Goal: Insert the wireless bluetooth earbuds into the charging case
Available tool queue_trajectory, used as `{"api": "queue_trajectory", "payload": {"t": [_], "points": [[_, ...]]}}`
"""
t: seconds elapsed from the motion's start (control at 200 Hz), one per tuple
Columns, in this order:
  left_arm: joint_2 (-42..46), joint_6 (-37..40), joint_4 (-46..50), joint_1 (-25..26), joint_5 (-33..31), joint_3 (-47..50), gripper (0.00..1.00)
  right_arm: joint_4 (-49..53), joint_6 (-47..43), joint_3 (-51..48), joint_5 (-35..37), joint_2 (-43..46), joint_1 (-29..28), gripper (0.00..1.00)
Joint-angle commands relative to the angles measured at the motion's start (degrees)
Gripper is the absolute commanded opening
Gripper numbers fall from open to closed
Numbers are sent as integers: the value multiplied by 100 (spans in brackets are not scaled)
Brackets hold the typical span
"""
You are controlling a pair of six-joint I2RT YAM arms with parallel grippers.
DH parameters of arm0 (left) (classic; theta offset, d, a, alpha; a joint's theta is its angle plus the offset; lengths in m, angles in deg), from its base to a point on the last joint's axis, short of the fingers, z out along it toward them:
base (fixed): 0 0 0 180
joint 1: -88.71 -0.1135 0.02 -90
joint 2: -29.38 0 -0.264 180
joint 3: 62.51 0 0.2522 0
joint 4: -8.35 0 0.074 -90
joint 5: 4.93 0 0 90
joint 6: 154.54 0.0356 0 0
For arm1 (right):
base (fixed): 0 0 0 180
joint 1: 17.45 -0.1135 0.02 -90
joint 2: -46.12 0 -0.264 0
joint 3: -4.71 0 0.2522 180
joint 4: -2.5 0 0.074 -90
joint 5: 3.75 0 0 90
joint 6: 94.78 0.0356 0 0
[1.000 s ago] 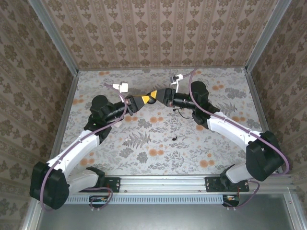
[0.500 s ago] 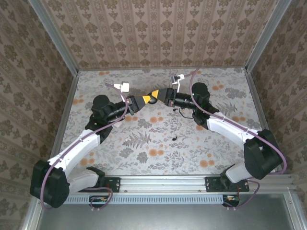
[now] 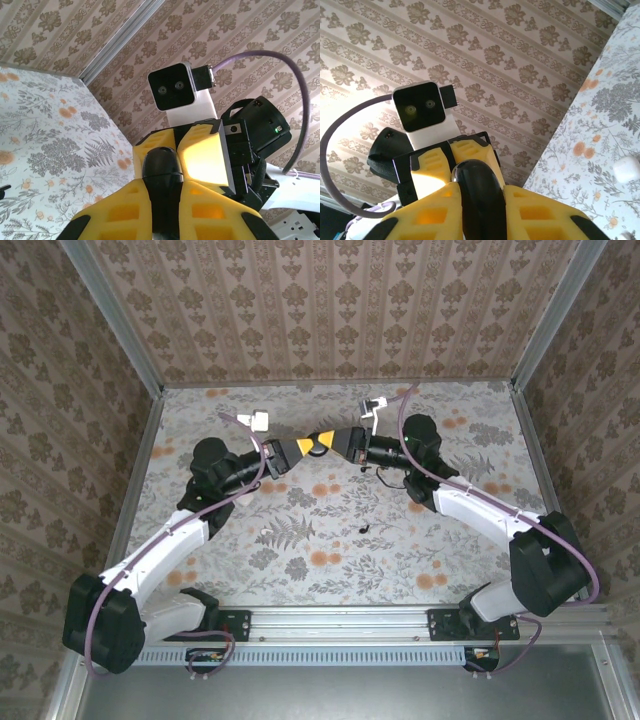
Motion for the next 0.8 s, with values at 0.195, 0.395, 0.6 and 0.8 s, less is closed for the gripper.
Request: {"api": "queue_trajectory", "payload": {"t": [0.195, 0.395, 0.6, 0.8], "points": [[92, 287, 228, -77, 114, -237, 46, 371, -728, 334, -468, 125, 94, 9], [417, 1066, 1156, -154, 140, -420, 69, 2407, -2341, 961, -442, 519, 116, 8], [650, 1994, 2264, -526, 491, -770, 74, 4014, -3869, 1532, -388, 723, 115, 8], [850, 2767, 1773, -476, 1074, -382, 76, 4562, -4710, 1653, -398, 861, 108, 8]]}}
